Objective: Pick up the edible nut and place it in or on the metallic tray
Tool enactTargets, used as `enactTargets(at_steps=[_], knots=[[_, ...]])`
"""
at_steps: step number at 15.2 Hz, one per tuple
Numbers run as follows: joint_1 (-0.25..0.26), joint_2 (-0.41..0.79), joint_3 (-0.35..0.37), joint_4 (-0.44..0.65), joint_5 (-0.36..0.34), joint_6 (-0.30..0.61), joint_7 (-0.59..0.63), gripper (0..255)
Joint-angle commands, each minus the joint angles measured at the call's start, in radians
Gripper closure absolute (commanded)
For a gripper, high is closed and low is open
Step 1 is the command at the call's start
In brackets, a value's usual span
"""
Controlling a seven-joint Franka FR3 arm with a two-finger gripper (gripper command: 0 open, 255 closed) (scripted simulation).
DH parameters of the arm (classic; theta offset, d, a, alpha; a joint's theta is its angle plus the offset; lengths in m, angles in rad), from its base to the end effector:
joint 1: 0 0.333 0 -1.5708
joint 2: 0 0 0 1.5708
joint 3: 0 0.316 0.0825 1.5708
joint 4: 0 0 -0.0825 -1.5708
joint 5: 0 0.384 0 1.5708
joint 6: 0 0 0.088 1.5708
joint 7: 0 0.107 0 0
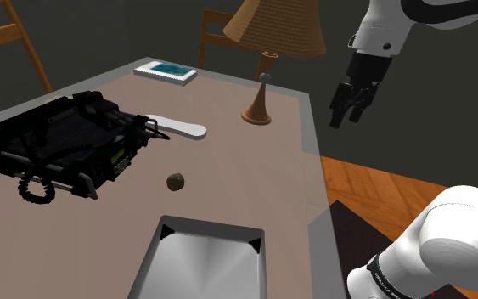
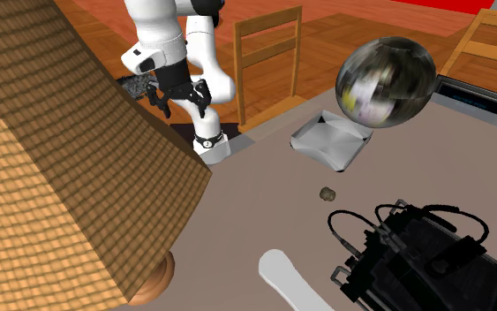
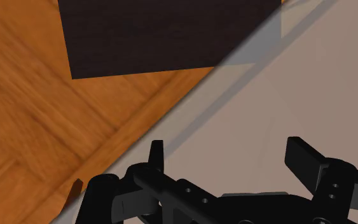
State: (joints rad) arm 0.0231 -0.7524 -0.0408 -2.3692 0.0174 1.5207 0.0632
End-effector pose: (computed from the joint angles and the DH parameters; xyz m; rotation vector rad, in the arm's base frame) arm 0.3091 -0.0067 0.5697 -3.0936 0.1060 0.1514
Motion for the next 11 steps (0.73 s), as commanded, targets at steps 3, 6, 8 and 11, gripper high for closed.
enactTargets(at_steps=[3, 6, 8, 11], knots=[[0.015, 0.026, 0.048, 0.004, 0.025, 0.025, 0.055, 0], [0.035, 0.075, 0.12, 0.019, 0.058, 0.064, 0.135, 0], [0.047, 0.116, 0.166, 0.036, 0.076, 0.09, 0.189, 0], [0.062, 0.185, 0.235, 0.071, 0.094, 0.129, 0.27, 0]])
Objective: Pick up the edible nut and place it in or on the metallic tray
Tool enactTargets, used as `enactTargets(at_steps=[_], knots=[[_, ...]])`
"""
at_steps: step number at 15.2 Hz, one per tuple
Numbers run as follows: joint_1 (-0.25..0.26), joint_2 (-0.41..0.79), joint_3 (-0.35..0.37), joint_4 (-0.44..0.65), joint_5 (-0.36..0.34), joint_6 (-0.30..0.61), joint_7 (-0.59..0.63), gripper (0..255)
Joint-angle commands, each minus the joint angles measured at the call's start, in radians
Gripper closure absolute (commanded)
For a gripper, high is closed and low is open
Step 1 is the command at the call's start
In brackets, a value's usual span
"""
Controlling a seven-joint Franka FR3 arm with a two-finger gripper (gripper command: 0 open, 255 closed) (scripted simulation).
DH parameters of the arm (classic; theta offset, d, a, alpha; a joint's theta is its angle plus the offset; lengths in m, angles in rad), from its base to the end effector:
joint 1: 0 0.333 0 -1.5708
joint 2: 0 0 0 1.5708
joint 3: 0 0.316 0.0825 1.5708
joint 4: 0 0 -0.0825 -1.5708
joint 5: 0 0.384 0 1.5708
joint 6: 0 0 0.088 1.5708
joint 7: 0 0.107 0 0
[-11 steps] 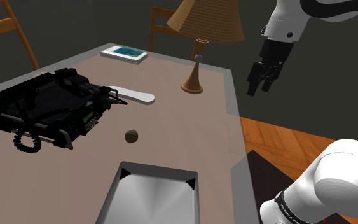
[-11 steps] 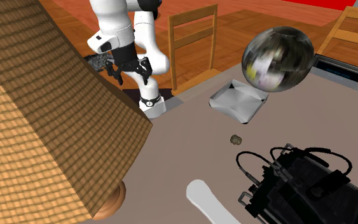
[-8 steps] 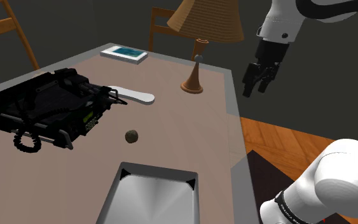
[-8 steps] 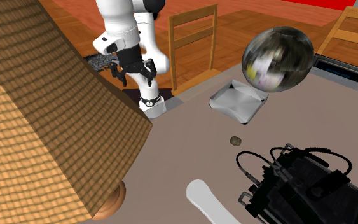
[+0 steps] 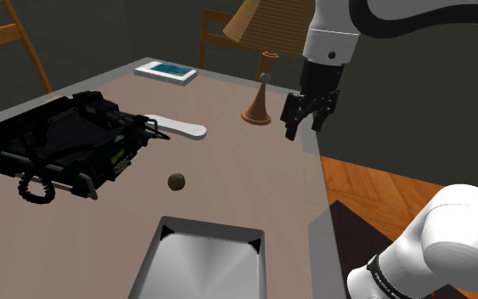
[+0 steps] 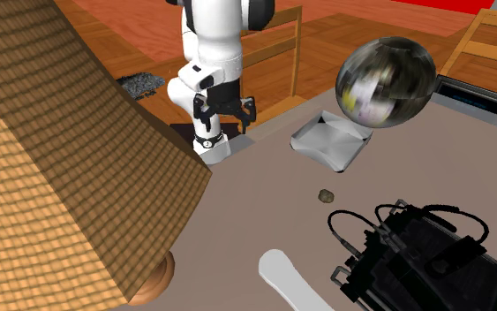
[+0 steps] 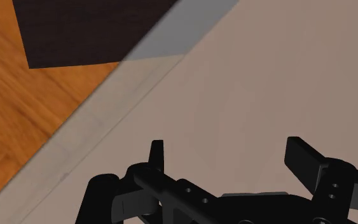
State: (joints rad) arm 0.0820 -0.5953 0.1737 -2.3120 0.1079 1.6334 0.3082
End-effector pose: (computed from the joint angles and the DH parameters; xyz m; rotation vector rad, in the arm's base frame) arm 0.3470 0.1127 0.5487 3.1211 -0.1529 -0.1393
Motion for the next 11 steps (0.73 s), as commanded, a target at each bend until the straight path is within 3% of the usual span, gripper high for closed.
enactTargets(at_steps=[1, 6, 11], knots=[[0.006, 0.054, 0.043, 0.028, 0.007, 0.028, 0.052, 0], [0.021, 0.2, 0.152, 0.12, 0.003, 0.082, 0.193, 0], [0.032, 0.376, 0.252, 0.246, -0.046, 0.119, 0.344, 0]])
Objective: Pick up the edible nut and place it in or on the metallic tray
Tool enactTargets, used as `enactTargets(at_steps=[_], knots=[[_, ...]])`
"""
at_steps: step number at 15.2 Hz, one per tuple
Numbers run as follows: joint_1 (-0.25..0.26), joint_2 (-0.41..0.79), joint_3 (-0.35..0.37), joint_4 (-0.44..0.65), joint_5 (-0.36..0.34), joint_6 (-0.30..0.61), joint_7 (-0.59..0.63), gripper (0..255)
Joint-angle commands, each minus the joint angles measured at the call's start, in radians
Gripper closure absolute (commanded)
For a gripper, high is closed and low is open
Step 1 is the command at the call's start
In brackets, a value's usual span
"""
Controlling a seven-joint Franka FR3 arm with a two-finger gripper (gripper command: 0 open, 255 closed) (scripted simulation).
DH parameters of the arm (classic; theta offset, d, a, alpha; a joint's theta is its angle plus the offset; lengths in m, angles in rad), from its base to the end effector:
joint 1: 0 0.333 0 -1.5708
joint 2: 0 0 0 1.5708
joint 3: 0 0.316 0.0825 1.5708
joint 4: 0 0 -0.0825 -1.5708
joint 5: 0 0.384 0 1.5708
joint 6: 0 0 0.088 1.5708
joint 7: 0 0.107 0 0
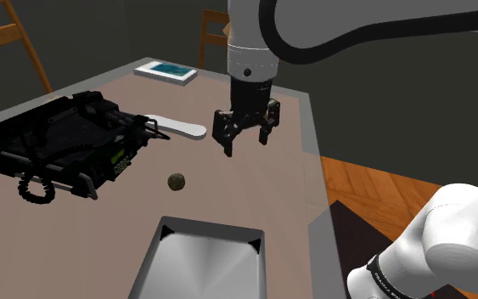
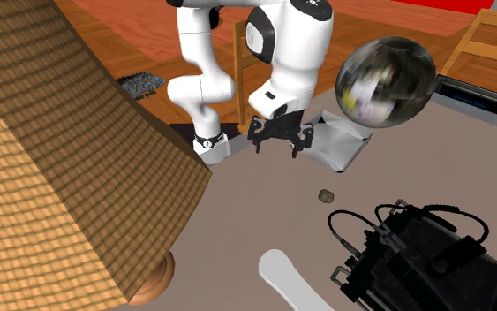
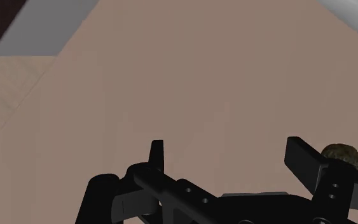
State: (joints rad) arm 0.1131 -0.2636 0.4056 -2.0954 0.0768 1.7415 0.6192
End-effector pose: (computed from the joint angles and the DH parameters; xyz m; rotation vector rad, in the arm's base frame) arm 0.3999 0.2511 0.5146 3.0500 -0.2077 -0.1191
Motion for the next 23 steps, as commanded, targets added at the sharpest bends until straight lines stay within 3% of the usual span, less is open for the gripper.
enactTargets(at_steps=[1, 6, 12, 19, 23], knots=[[0.004, 0.083, 0.039, 0.059, -0.03, 0.015, 0.065, 0], [0.04, 0.294, 0.112, 0.23, -0.135, 0.014, 0.229, 0], [0.141, 0.564, 0.139, 0.486, -0.284, -0.043, 0.398, 0], [0.131, 0.561, 0.132, 0.389, -0.287, 0.051, 0.402, 0], [0.131, 0.561, 0.132, 0.381, -0.287, 0.059, 0.402, 0]])
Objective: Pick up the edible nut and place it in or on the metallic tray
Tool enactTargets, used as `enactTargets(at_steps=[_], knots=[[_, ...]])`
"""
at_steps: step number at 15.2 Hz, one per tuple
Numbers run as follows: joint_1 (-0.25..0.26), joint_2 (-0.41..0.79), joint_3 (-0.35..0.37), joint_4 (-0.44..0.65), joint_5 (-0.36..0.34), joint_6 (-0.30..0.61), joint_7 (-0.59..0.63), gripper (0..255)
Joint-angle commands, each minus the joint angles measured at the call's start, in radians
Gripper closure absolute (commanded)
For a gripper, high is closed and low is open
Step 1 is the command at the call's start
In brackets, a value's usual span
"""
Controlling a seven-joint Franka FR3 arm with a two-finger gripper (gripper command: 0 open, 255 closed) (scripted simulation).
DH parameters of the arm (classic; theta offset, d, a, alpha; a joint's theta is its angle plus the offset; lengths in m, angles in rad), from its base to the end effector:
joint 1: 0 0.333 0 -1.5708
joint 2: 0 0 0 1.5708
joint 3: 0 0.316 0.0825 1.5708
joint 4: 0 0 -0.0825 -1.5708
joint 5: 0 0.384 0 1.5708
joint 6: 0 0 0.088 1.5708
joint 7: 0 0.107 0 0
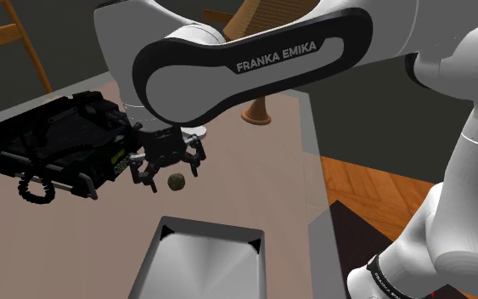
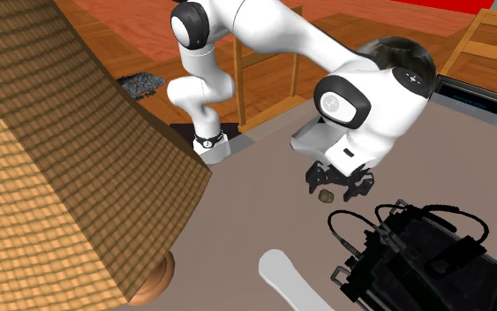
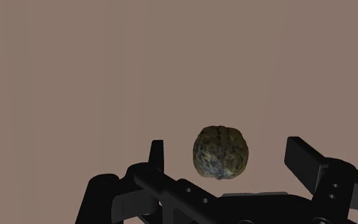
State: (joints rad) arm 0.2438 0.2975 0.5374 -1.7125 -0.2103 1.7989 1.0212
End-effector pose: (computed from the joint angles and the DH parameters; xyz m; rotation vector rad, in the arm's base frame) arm 0.4669 0.4020 0.4219 2.9681 -0.2706 -0.0965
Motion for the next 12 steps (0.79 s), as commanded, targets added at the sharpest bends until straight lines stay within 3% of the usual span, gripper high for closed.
enactTargets(at_steps=[1, 4, 5, 12], knots=[[0.0, 0.0, 0.0, -0.001, 0.0, 0.002, 0.0, 0], [0.0, 0.0, 0.0, -0.001, 0.0, 0.001, 0.0, 0], [0.0, 0.0, 0.0, -0.001, 0.0, 0.001, 0.0, 255], [0.0, 0.0, 0.0, -0.001, 0.0, 0.001, 0.0, 255]])
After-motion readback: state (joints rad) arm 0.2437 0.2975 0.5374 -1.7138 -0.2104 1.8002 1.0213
